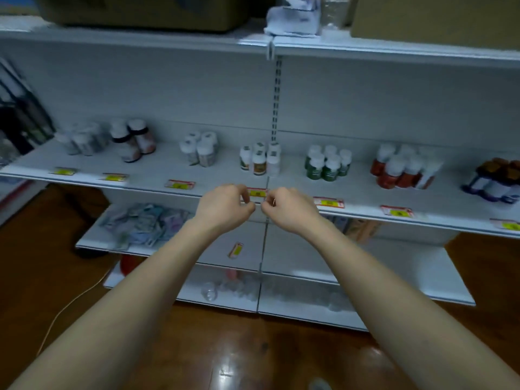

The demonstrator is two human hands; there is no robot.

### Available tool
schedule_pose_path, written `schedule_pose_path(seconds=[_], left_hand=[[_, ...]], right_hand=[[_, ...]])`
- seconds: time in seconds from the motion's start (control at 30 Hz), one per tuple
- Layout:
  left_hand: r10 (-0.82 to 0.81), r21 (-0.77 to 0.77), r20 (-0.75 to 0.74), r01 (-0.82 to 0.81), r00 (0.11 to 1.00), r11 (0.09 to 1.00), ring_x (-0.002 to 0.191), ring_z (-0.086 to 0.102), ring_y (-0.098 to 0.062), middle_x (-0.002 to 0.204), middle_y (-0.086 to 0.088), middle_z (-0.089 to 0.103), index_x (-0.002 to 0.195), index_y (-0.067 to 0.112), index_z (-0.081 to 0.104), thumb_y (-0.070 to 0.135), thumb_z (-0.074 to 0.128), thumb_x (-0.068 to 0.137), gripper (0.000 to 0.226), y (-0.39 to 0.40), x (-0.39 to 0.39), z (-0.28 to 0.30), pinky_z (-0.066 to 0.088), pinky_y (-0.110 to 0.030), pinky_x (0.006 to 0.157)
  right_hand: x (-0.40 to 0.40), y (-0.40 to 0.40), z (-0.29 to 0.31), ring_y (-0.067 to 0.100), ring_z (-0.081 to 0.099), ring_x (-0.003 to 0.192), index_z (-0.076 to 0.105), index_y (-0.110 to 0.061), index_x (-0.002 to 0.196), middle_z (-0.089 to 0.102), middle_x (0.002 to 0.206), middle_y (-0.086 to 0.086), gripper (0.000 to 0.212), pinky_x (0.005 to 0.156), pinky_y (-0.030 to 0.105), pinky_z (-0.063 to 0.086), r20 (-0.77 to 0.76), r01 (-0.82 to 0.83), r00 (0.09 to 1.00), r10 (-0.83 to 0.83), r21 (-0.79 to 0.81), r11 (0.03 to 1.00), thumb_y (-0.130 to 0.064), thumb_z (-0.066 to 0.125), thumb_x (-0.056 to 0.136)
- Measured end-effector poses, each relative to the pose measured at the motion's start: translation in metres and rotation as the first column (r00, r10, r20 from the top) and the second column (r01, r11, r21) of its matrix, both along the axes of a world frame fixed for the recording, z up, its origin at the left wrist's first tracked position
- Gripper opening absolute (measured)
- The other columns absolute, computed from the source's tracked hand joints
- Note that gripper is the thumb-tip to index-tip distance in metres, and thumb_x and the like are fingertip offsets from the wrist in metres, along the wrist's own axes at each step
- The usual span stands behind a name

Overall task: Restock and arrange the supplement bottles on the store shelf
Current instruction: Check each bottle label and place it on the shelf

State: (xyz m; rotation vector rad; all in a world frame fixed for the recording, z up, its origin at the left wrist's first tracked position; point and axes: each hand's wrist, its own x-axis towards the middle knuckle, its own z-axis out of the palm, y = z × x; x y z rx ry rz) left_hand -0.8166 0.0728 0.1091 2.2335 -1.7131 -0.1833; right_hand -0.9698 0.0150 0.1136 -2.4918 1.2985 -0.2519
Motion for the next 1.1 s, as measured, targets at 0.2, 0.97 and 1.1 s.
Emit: schedule_pose_path(seconds=[0.2,0.97,1.1], left_hand=[[0.090,0.005,-0.037,-0.090,0.995,0.996,0.099,0.064,-0.029,0.102,-0.005,0.070,0.097,0.024,0.065,0.040,0.058,0.089,0.019,-0.034,0.073,-0.010,0.049,-0.035,0.076],[0.139,-0.118,-0.589,-0.255,0.796,0.960,0.085,0.059,-0.018,0.098,-0.003,0.061,0.115,0.013,0.058,0.016,0.071,0.089,0.029,-0.131,0.304,-0.080,0.042,-0.018,0.065],[0.083,-0.154,-0.676,-0.250,0.732,0.956,0.099,0.056,-0.019,0.116,-0.007,0.057,0.127,0.012,0.052,0.017,0.079,0.083,0.051,-0.157,0.331,-0.099,0.044,-0.022,0.079]], right_hand=[[0.079,-0.045,-0.010,0.034,0.061,0.083,0.053,-0.018,0.071,0.065,0.084,0.011,0.028,0.064,0.036,0.046,0.000,-0.057,0.998,0.057,0.059,0.997,-0.034,0.048,0.093],[0.269,-0.137,-0.097,0.029,0.055,0.086,0.051,-0.010,0.082,0.057,0.088,0.010,0.020,0.062,0.034,0.037,0.107,0.150,0.981,-0.161,0.099,0.984,-0.022,0.049,0.098],[0.286,-0.145,-0.128,0.035,0.051,0.112,0.058,-0.006,0.120,0.057,0.120,0.015,0.028,0.086,0.042,0.045,0.075,0.287,0.955,-0.286,-0.006,0.958,-0.019,0.052,0.096]])
